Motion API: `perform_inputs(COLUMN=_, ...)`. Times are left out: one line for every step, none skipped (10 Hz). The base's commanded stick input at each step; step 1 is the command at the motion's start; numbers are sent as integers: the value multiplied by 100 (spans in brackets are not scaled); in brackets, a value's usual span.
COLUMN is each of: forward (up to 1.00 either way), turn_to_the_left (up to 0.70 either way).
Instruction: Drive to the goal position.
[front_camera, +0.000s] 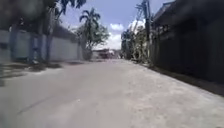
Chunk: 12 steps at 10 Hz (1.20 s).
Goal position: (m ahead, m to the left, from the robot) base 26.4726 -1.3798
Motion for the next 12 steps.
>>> perform_inputs(forward=85, turn_to_the_left=0)
perform_inputs(forward=85, turn_to_the_left=0)
perform_inputs(forward=85, turn_to_the_left=0)
perform_inputs(forward=85, turn_to_the_left=0)
perform_inputs(forward=85, turn_to_the_left=0)
perform_inputs(forward=85, turn_to_the_left=0)
perform_inputs(forward=85, turn_to_the_left=0)
perform_inputs(forward=85, turn_to_the_left=0)
perform_inputs(forward=85, turn_to_the_left=0)
perform_inputs(forward=85, turn_to_the_left=0)
perform_inputs(forward=85, turn_to_the_left=0)
perform_inputs(forward=85, turn_to_the_left=0)
